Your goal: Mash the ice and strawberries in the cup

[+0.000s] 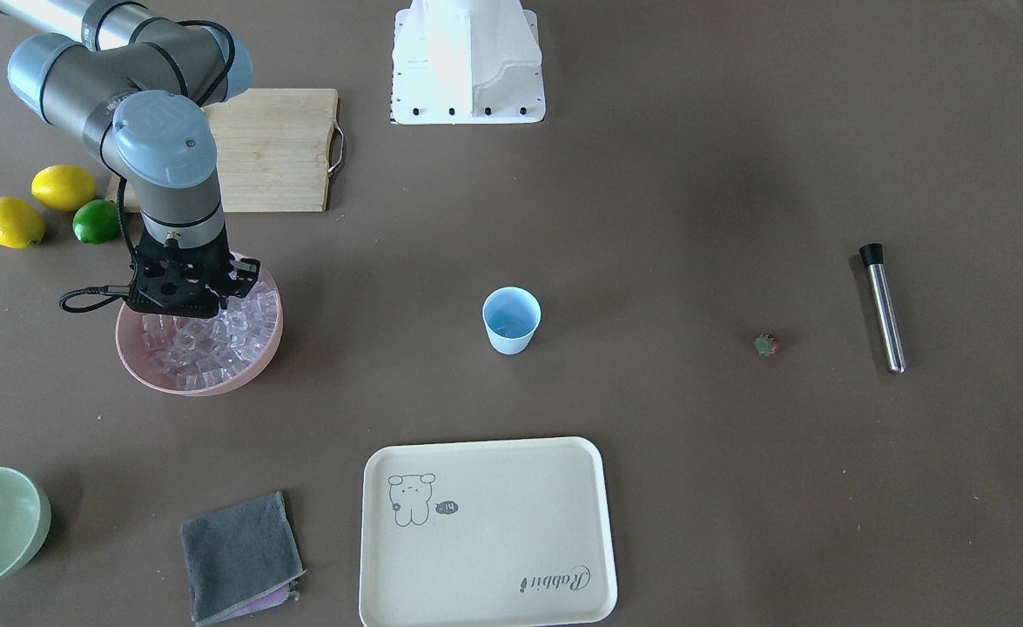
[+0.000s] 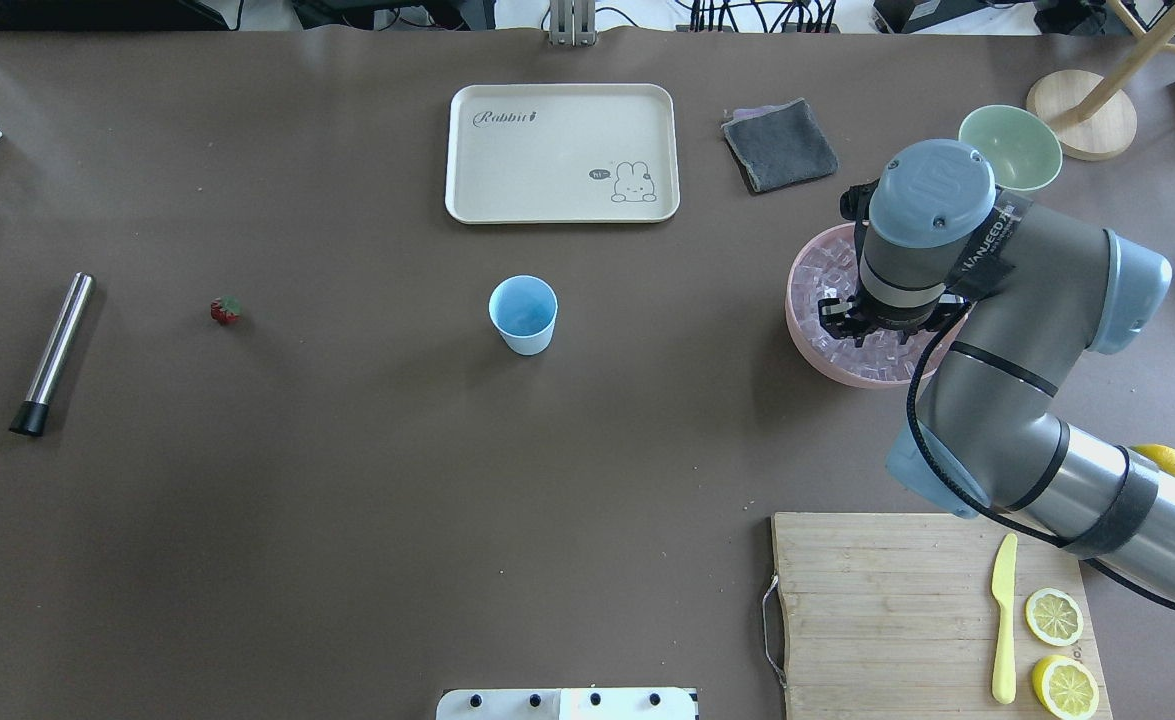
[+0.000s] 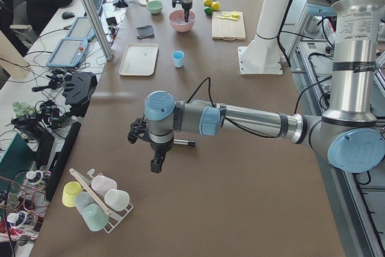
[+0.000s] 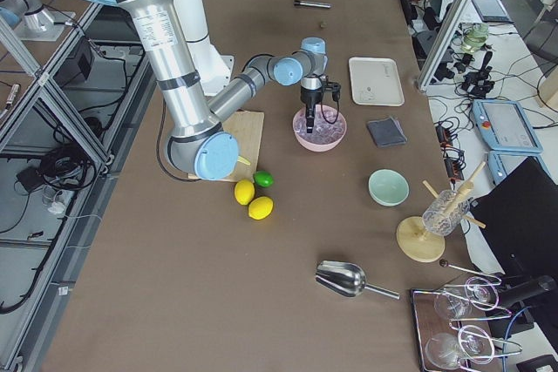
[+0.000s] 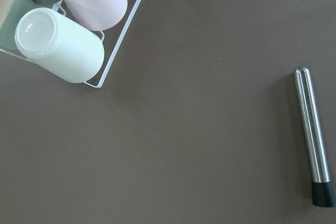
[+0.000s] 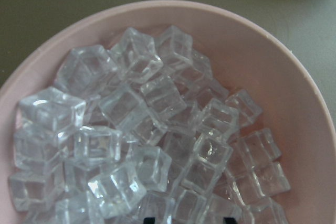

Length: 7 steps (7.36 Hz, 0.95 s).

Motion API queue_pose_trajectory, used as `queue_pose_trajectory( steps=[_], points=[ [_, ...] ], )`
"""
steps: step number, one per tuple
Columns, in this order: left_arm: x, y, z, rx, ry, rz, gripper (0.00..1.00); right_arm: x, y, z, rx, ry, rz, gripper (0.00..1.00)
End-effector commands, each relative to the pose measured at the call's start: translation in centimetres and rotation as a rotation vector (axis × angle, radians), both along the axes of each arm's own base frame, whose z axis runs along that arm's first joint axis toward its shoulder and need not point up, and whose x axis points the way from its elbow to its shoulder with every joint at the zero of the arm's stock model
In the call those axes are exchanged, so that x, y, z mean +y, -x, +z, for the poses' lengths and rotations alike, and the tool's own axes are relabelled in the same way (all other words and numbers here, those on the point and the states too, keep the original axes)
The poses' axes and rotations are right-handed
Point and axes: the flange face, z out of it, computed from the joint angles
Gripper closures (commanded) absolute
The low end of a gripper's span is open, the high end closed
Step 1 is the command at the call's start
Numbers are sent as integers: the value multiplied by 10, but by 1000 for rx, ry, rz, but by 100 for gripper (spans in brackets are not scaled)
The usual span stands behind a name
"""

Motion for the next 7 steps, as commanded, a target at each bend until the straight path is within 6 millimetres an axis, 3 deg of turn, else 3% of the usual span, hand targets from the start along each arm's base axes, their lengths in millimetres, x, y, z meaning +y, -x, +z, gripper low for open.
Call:
queue_pose_trajectory(
  steps=[1, 3, 5, 7],
  points=[
    [0, 0, 1, 0, 2, 0, 2, 2, 1, 2, 2, 2, -4, 63],
    [-2, 0, 0, 0, 0, 0, 2, 1, -1, 4, 5, 4, -3, 66],
    [-3, 0, -1, 0, -3, 0, 2, 0, -2, 3, 1, 4, -1, 84],
    [-3, 0, -1, 0, -3, 0, 2, -7, -12, -1, 1, 18, 14, 88]
  ],
)
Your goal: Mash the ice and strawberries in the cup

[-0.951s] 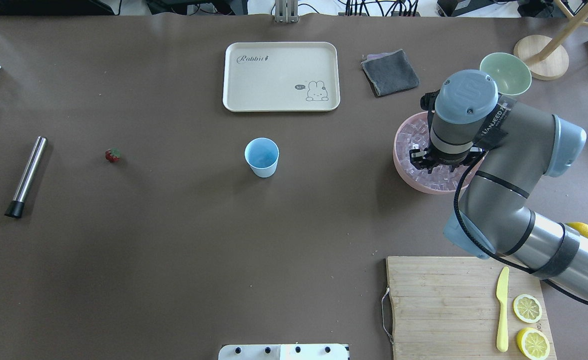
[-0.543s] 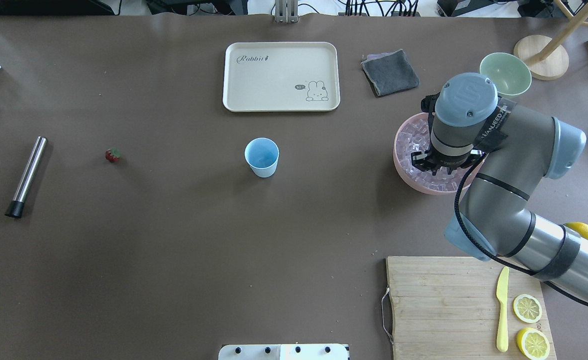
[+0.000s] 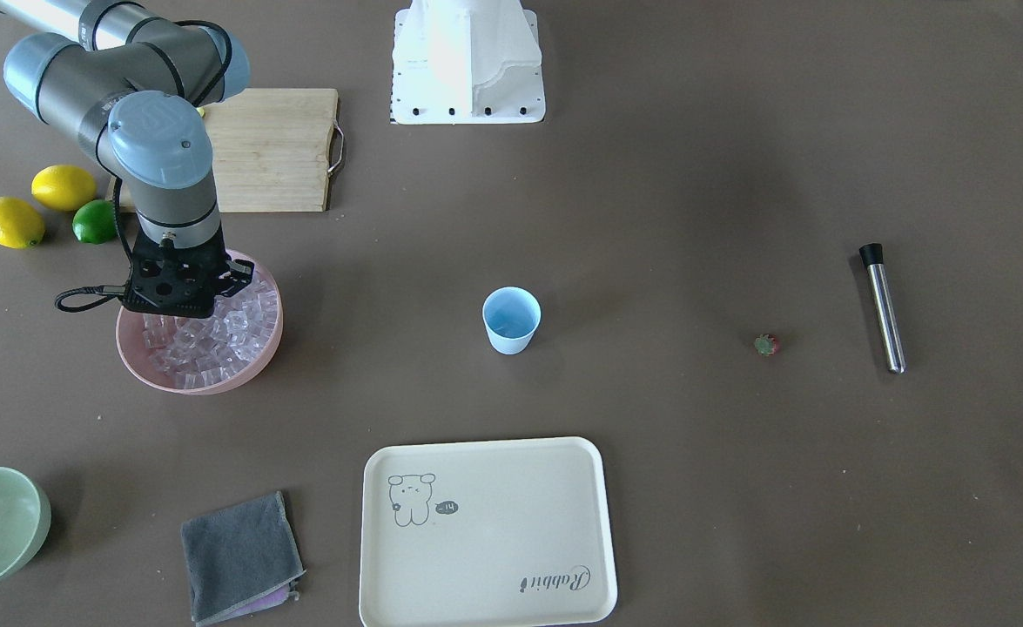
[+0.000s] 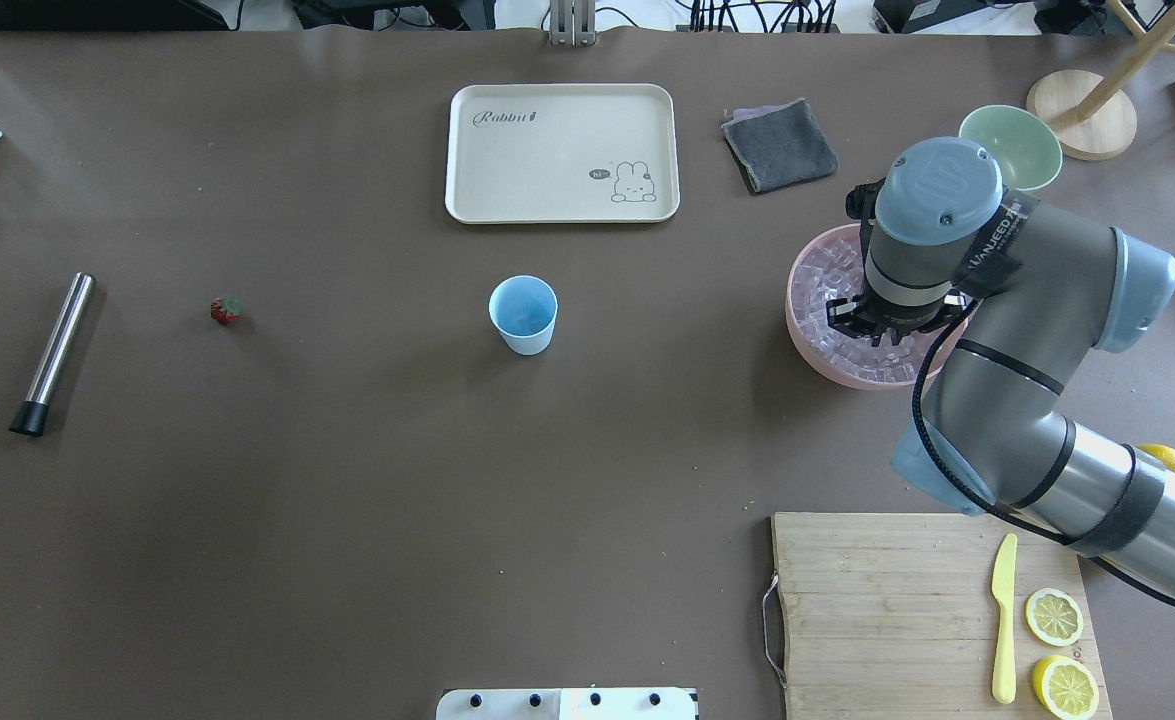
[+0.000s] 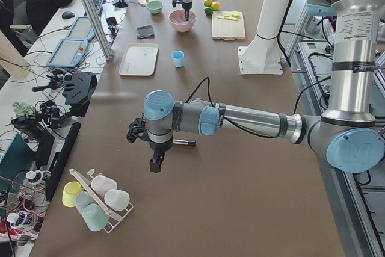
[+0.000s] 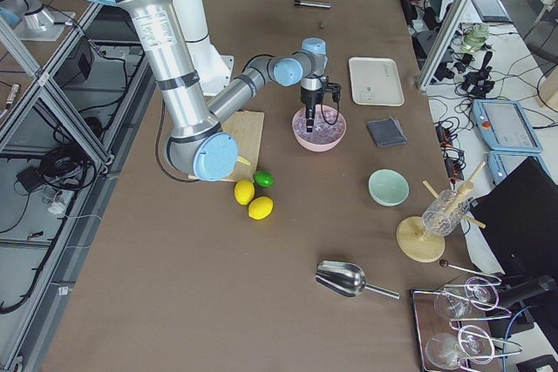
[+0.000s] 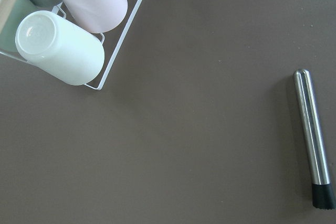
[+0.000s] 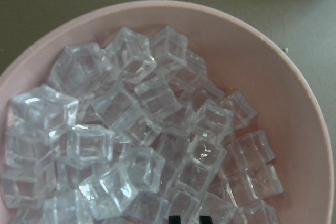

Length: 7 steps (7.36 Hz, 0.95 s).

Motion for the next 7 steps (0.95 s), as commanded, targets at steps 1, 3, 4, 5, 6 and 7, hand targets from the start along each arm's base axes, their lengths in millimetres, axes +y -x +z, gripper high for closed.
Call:
queue_pose_trajectory(
  steps=[1, 3, 4, 5, 6, 7],
  points=[
    [0, 0, 1, 0, 1, 0, 2, -5, -12, -9, -8, -2, 10, 88],
    [0, 0, 0, 0, 1, -1, 1, -6, -26, -26, -4, -4, -6, 84],
    [2, 0, 0, 0, 0, 0, 2, 4, -13, -22, 9, -8, -29, 48],
    [0, 0, 0, 0, 0, 0, 1, 9, -7, -21, 9, -5, -36, 36],
    [0, 0, -2, 0, -3, 0, 1, 9, -7, -26, 2, -9, -30, 35],
    [2, 0, -2, 0, -5, 0, 2, 11, -4, -20, 10, -10, -34, 36]
  ],
)
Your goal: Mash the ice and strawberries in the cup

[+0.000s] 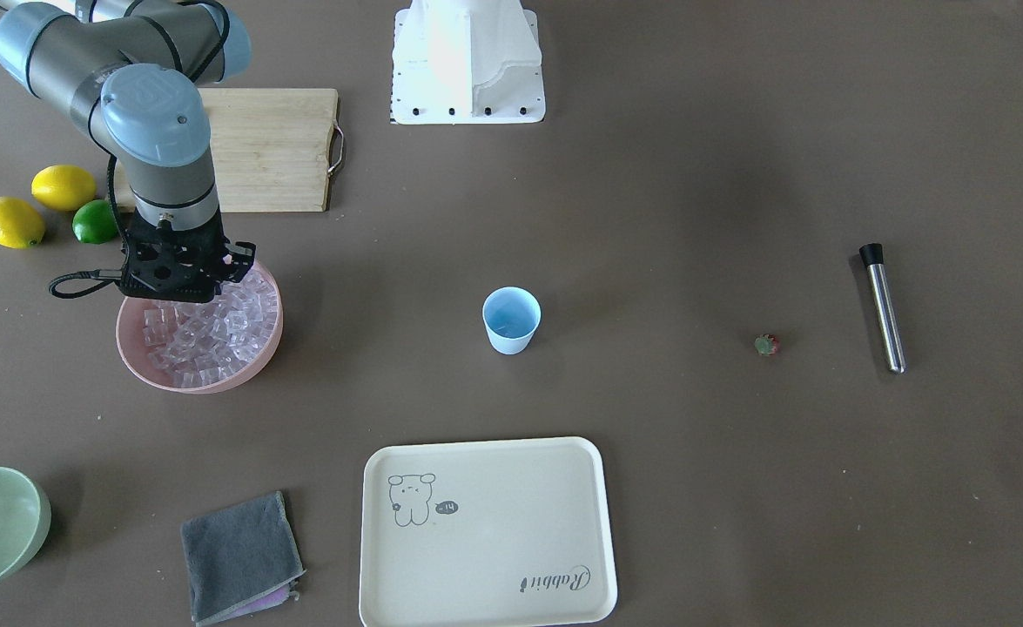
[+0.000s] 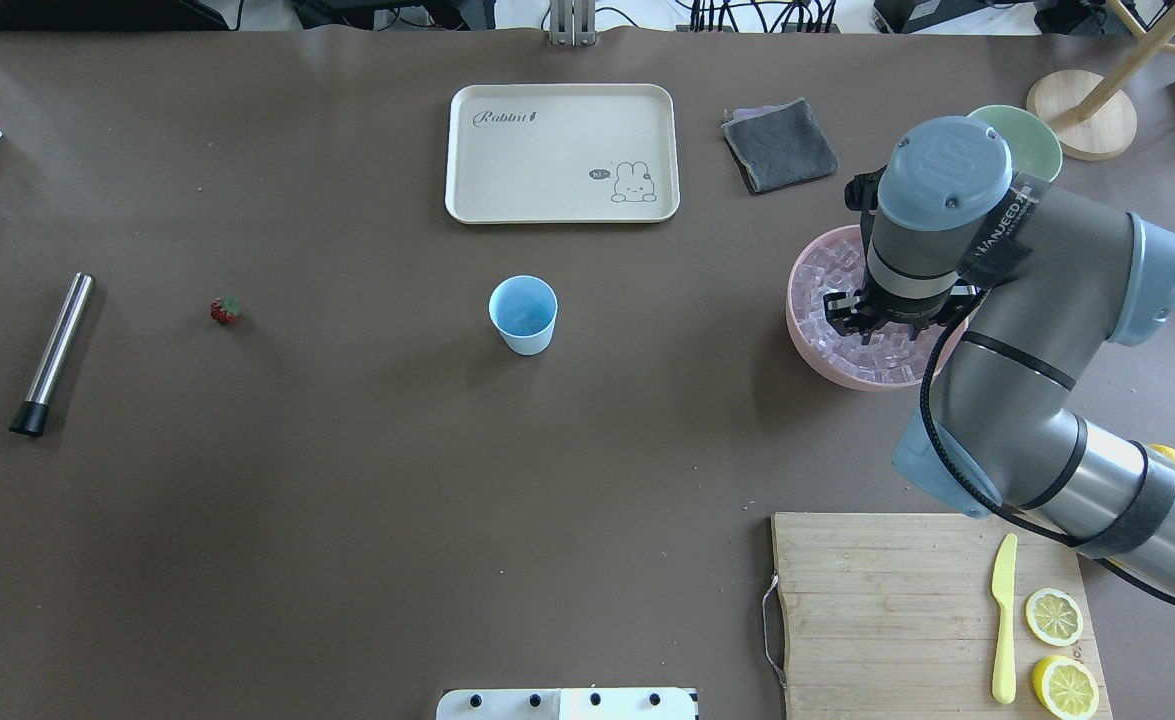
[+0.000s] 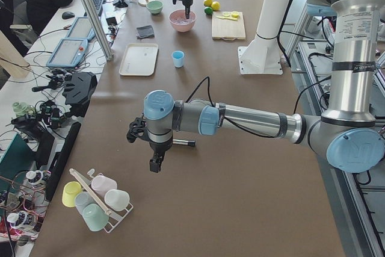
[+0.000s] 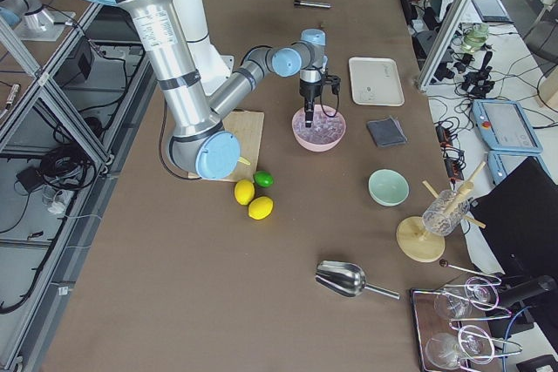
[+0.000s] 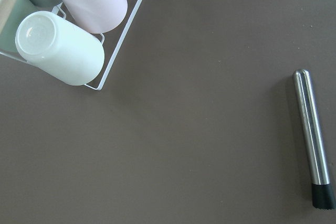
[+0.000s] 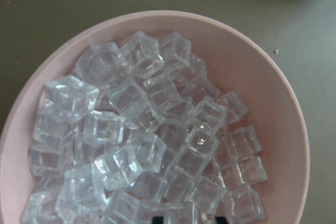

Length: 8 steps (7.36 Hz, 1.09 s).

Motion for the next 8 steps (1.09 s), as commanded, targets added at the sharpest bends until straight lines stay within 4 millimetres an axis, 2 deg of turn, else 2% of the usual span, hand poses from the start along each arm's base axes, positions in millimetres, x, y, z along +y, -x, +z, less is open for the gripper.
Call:
queue_pose_trajectory(
  steps=[1, 7, 8],
  points=[
    [4, 1, -1, 0, -2, -1, 1, 4, 5, 5, 7, -2, -6, 36],
    [2, 0, 4, 0, -11, -1, 2, 2, 22, 23, 52, 8, -20, 40],
    [2, 0, 4, 0, -10, -2, 2, 2, 21, 24, 53, 8, -21, 45]
  ],
)
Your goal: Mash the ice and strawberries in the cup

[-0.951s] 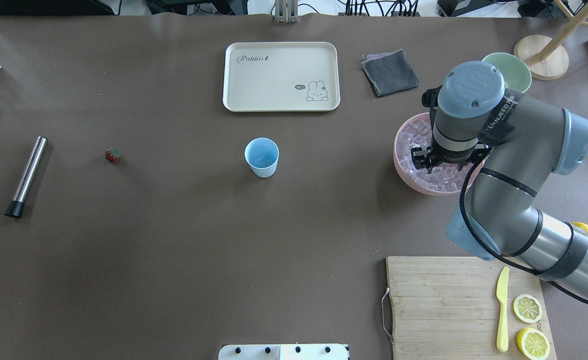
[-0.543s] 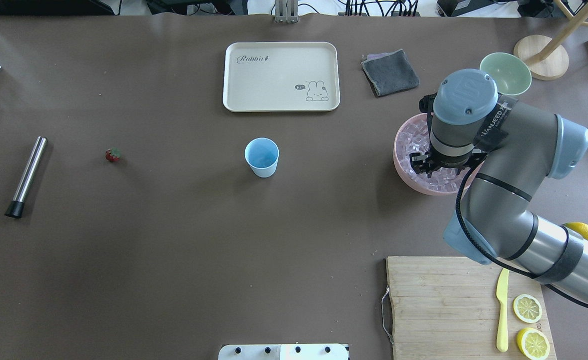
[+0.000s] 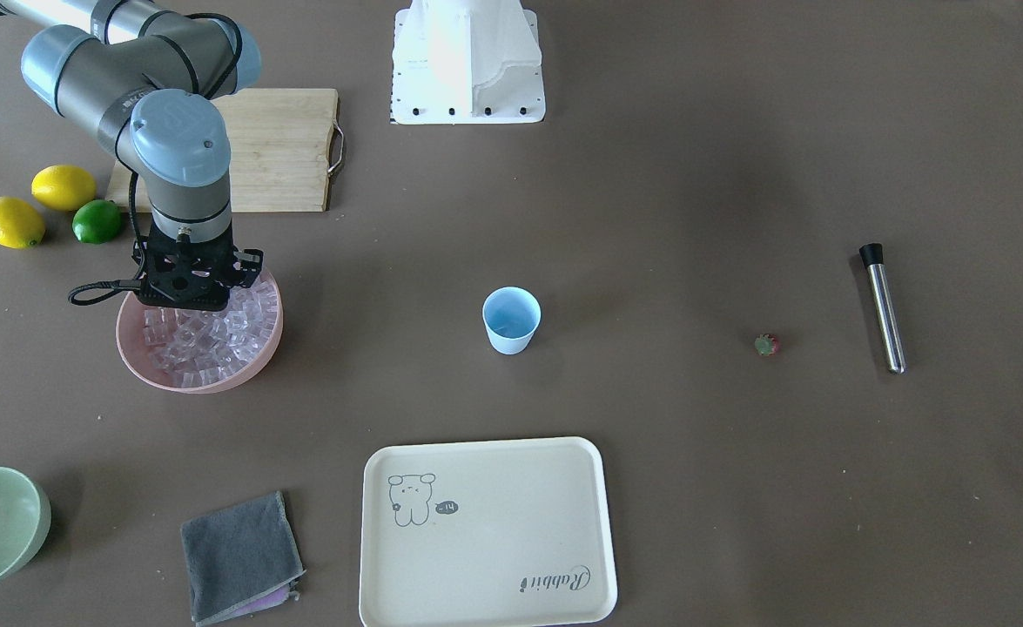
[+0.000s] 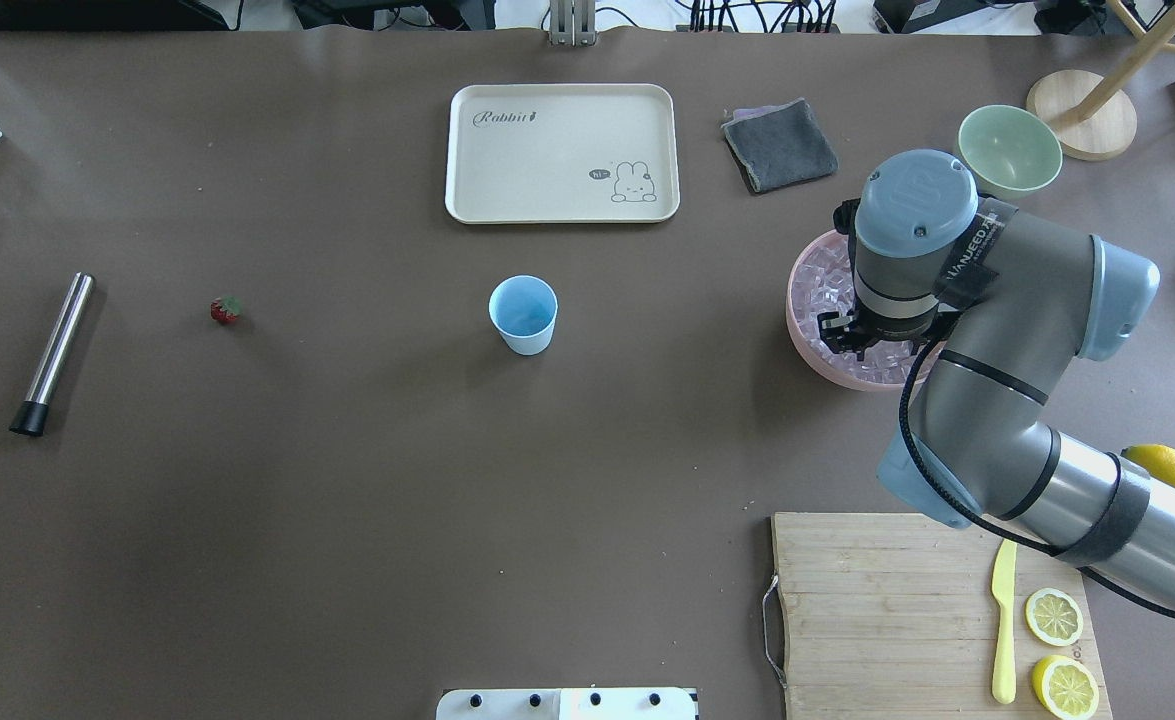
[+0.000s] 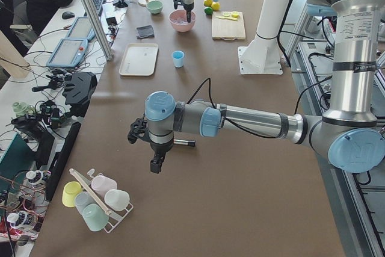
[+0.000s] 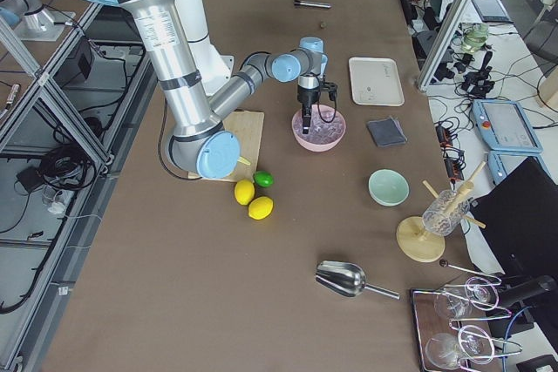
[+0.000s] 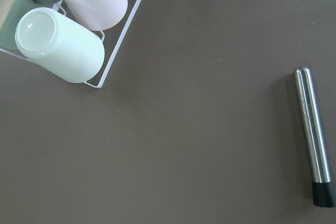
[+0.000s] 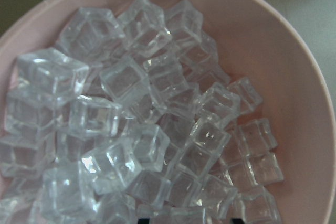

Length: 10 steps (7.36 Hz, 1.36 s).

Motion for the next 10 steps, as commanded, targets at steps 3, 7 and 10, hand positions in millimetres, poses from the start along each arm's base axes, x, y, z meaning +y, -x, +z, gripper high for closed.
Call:
queue_pose_trajectory(
  steps=[3, 7, 10],
  points=[
    [-3, 0, -2, 0, -4, -2, 2, -1, 0, 3, 7, -2, -2, 74],
    [-3, 0, -2, 0, -4, -2, 1, -8, -9, -4, -17, -15, 10, 87],
    [-3, 0, -2, 0, -3, -3, 2, -37, -30, -61, -112, -50, 59, 88]
  ],
)
